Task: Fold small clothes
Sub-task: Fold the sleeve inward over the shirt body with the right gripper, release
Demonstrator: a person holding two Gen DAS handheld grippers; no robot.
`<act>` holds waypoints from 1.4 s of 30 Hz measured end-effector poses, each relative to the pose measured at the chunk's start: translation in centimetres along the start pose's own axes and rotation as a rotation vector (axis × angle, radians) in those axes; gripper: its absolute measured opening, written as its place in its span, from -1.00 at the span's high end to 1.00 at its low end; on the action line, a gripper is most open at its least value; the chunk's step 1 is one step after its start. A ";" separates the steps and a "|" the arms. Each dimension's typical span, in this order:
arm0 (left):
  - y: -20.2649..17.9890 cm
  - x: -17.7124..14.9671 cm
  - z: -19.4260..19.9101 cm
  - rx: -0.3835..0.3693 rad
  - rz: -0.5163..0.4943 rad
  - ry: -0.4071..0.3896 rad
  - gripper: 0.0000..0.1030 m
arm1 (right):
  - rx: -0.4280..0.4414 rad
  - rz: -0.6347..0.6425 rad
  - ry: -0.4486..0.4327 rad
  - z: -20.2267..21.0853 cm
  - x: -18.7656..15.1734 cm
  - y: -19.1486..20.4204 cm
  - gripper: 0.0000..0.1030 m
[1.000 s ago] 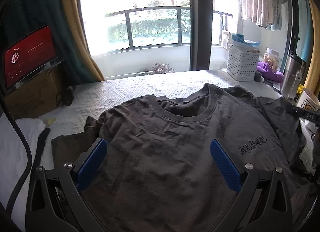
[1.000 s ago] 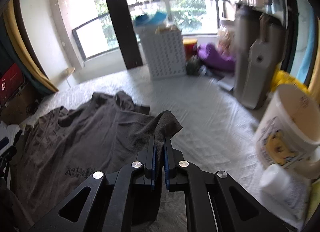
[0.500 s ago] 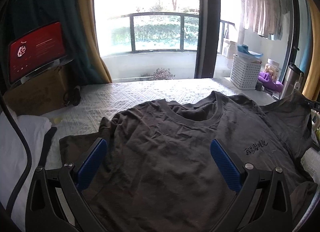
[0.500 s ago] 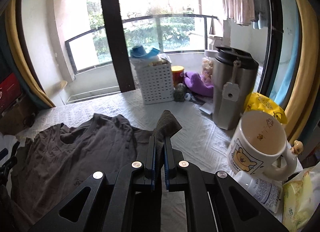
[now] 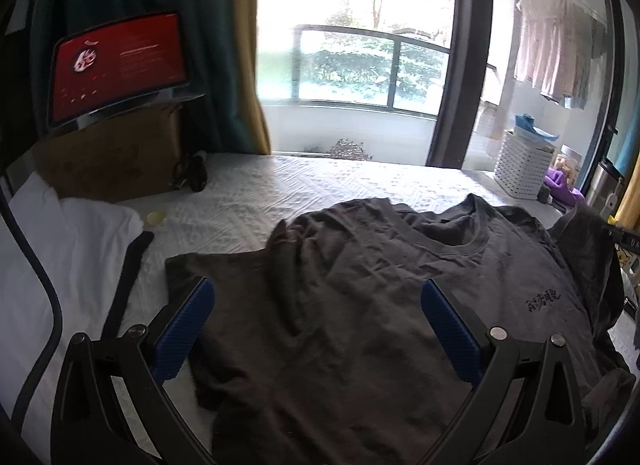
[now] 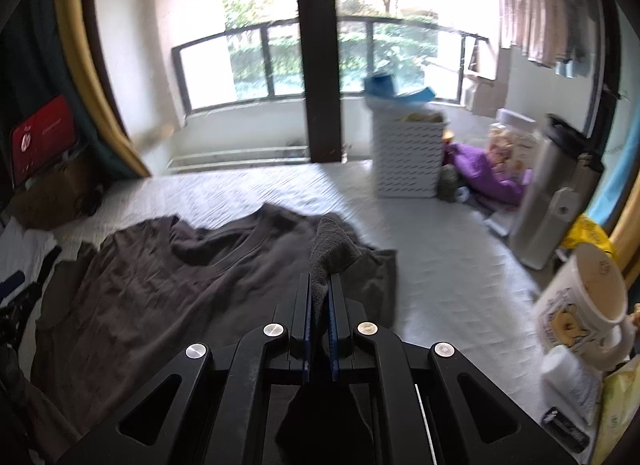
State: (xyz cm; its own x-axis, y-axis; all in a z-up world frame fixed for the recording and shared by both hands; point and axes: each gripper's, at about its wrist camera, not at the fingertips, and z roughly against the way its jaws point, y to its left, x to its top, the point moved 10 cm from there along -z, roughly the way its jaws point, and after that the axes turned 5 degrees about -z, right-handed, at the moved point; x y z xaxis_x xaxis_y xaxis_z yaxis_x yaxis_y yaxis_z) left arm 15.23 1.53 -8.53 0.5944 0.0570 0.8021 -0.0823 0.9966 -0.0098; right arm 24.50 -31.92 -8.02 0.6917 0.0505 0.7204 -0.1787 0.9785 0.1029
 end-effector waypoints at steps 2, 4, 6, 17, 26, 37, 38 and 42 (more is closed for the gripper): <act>1.0 -0.2 0.1 0.002 0.016 0.000 -0.98 | 0.007 0.013 0.028 -0.9 -0.7 1.1 0.87; 2.0 -0.3 0.2 0.004 0.032 -0.002 -0.98 | 0.008 0.025 0.054 -1.8 -1.5 1.9 0.87; 2.9 -0.3 0.3 0.008 0.045 -0.007 -0.98 | 0.009 0.033 0.072 -2.4 -2.1 2.6 0.87; 8.4 -1.6 0.0 0.084 0.101 0.017 -0.98 | 0.021 0.077 0.196 -5.6 -5.2 5.8 0.86; 12.3 -3.2 -0.8 0.160 0.121 0.074 -0.98 | 0.089 0.142 0.231 -6.4 -6.5 8.7 -0.58; 12.8 -4.1 -3.3 0.126 0.069 0.144 -0.98 | 0.126 0.106 0.207 -6.4 -5.3 9.6 -1.00; 12.8 -4.0 -3.5 0.122 0.065 0.143 -0.98 | 0.124 0.104 0.209 -6.5 -5.2 9.6 -1.00; 12.2 -3.5 -5.2 0.109 0.030 0.152 -0.94 | 0.116 0.100 0.211 -6.7 -5.0 9.2 -1.00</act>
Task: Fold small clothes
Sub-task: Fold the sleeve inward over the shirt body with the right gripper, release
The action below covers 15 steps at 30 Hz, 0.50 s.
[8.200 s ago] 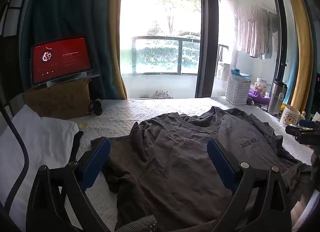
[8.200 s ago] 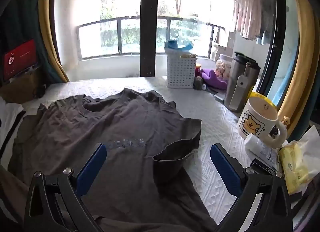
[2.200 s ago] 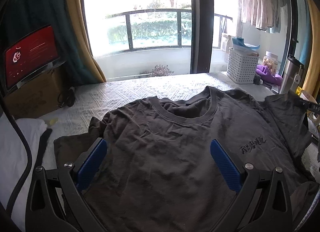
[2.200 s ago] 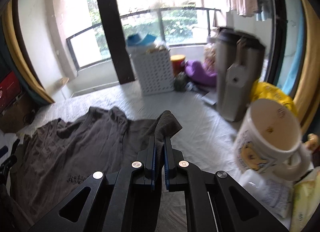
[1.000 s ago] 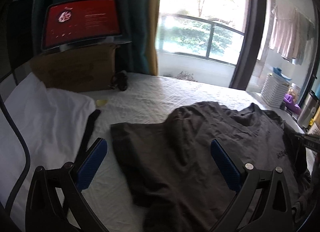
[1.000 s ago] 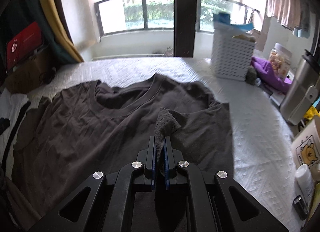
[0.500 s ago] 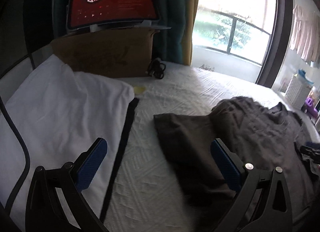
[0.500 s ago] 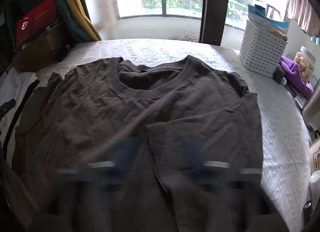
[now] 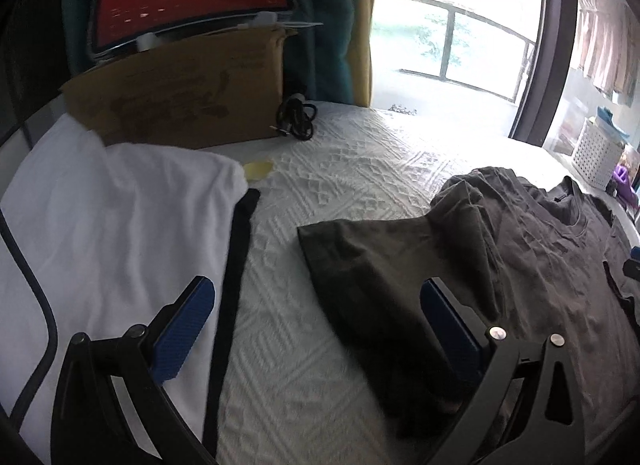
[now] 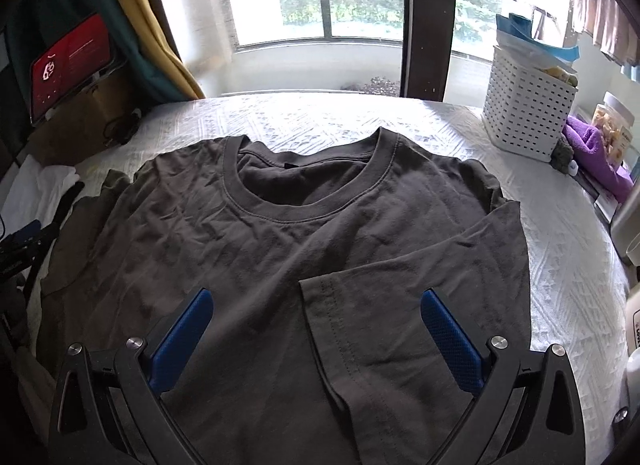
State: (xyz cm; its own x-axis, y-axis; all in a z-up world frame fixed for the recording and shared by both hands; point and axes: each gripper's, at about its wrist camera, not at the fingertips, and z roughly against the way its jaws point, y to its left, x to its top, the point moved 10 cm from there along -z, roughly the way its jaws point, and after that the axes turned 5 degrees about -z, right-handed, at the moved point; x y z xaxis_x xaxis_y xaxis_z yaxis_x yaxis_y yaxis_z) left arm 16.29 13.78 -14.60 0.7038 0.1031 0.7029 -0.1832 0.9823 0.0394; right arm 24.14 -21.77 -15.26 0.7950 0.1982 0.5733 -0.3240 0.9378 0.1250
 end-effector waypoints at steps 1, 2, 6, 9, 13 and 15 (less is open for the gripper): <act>-0.1 0.1 -0.4 -0.002 -0.009 0.005 -0.82 | -0.002 -0.005 0.002 -0.1 0.1 -0.1 -1.00; -0.2 0.0 -0.8 -0.005 -0.016 0.014 -0.75 | -0.003 -0.009 0.004 -0.1 0.1 -0.3 -1.00; -0.5 -0.6 -2.5 -0.084 0.011 0.090 -0.38 | -0.010 -0.020 0.013 -0.4 0.0 -0.9 -1.00; -0.4 -0.6 -2.4 -0.072 0.013 0.088 -0.07 | -0.010 -0.036 0.021 -0.7 -0.1 -1.3 -1.00; -0.8 -0.6 -2.0 -0.117 0.016 0.074 0.67 | 0.002 -0.048 0.019 -0.9 0.0 -1.3 -1.00; -0.9 -0.3 -1.3 -0.134 0.025 0.042 0.77 | 0.009 -0.042 0.014 -0.7 0.0 -1.1 -1.00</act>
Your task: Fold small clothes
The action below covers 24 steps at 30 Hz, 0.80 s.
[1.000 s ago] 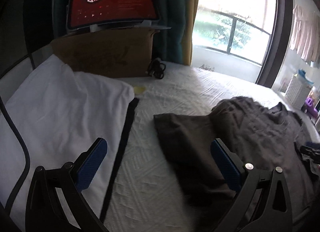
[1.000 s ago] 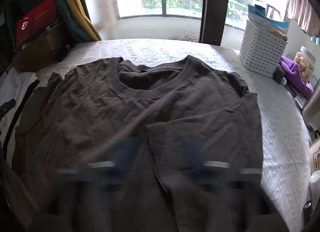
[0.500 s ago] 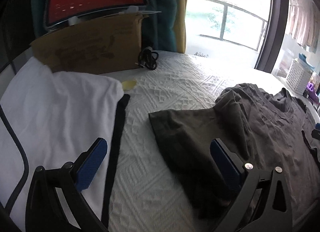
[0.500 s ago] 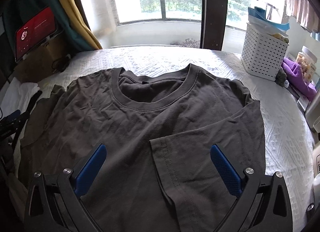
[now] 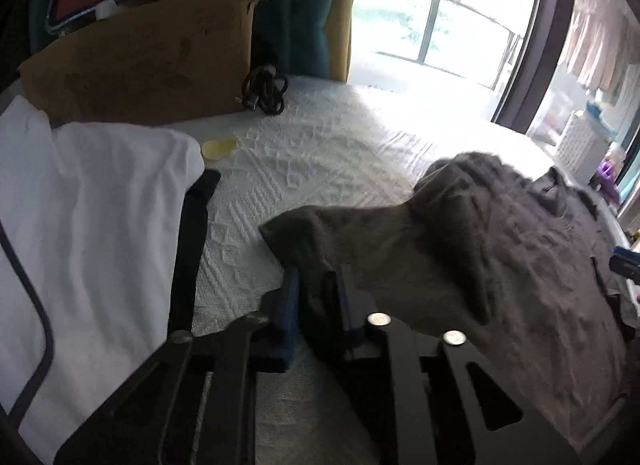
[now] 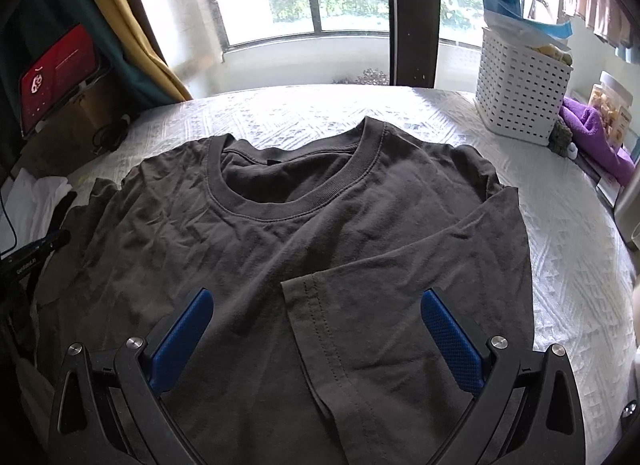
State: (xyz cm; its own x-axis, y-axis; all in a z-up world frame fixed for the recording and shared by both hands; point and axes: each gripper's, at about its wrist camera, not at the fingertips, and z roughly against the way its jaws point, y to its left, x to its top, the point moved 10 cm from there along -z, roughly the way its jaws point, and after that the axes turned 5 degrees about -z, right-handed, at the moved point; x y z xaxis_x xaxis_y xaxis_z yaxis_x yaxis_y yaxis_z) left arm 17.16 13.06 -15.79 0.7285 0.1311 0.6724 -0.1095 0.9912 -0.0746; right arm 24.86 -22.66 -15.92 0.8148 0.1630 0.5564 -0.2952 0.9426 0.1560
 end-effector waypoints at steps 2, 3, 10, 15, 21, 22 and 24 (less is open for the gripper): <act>0.1 0.3 1.3 -0.002 0.024 -0.045 0.77 | 0.004 0.004 -0.008 0.4 0.0 0.0 -1.00; 0.2 0.6 1.5 -0.006 0.034 -0.057 0.78 | 0.006 0.003 -0.012 0.6 0.0 -0.1 -1.00; 0.1 2.2 5.5 0.023 0.052 -0.173 0.82 | 0.013 -0.030 -0.043 2.0 0.0 -1.4 -1.00; 0.3 2.8 6.4 0.090 0.037 -0.202 0.89 | 0.031 -0.043 -0.065 2.9 -0.2 -1.9 -1.00; -0.9 3.3 7.9 0.086 0.022 -0.231 0.89 | 0.041 -0.059 -0.076 3.7 -0.9 -3.0 -1.00; -1.3 3.4 8.1 0.080 0.016 -0.236 0.89 | 0.041 -0.066 -0.074 3.6 -1.1 -3.3 -1.00; -2.4 3.7 8.6 0.052 0.006 -0.241 0.89 | 0.043 -0.080 -0.071 3.5 -1.4 -3.8 -1.00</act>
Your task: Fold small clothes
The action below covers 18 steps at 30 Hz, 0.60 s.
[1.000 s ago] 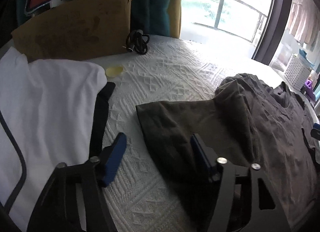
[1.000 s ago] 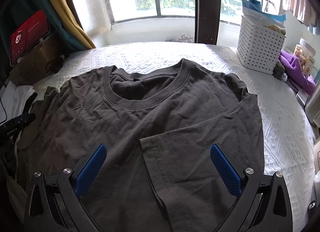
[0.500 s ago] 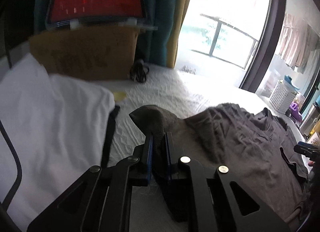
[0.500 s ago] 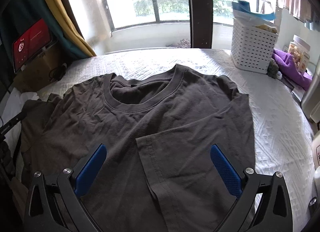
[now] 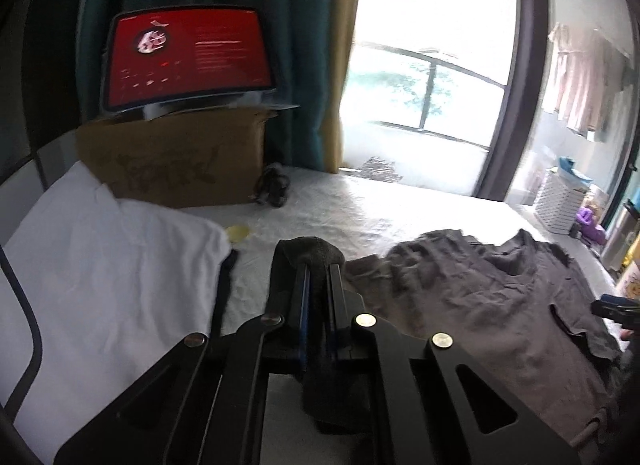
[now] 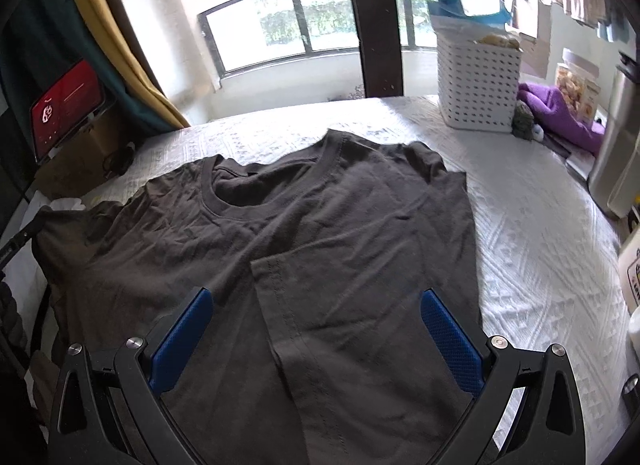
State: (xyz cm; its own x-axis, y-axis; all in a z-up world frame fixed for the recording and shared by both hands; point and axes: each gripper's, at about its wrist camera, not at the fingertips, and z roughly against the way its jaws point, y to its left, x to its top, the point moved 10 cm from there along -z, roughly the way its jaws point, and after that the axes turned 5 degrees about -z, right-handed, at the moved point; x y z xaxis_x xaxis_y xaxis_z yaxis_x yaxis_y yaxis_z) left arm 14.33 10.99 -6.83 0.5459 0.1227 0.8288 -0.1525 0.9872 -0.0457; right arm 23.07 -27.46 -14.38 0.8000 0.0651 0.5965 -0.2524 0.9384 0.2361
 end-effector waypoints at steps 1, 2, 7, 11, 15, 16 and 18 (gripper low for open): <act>-0.4 0.1 0.1 -0.010 -0.001 -0.001 0.89 | 0.004 -0.008 0.001 0.0 -0.1 -0.2 -1.00; -0.9 0.2 0.2 -0.020 -0.004 -0.002 0.89 | 0.008 -0.015 0.000 0.1 -0.2 -0.4 -1.00; -3.4 0.7 0.6 -0.063 -0.034 -0.009 0.89 | 0.019 -0.029 -0.010 0.4 -0.6 -1.2 -1.00; -6.6 0.8 0.8 -0.137 -0.071 0.003 0.89 | 0.028 -0.049 -0.012 0.7 -0.8 -2.1 -1.00; -9.5 0.2 0.3 -0.203 -0.094 0.038 0.89 | 0.038 -0.061 -0.018 0.9 -1.1 -2.8 -1.00; -10.0 0.0 0.2 -0.214 -0.092 0.045 0.89 | 0.040 -0.064 -0.020 1.0 -1.1 -2.9 -1.00; -11.5 -0.5 -0.1 -0.237 -0.107 0.064 0.89 | 0.047 -0.071 -0.023 1.2 -1.2 -3.2 -1.00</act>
State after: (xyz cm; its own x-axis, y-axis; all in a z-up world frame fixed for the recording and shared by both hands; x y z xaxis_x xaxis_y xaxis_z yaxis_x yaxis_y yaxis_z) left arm 15.90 -0.44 -6.78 0.6008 0.0155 0.7993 0.1018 0.9902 -0.0957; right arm 22.27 -30.98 -14.97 0.8043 -0.0090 0.5942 -0.2216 0.9232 0.3139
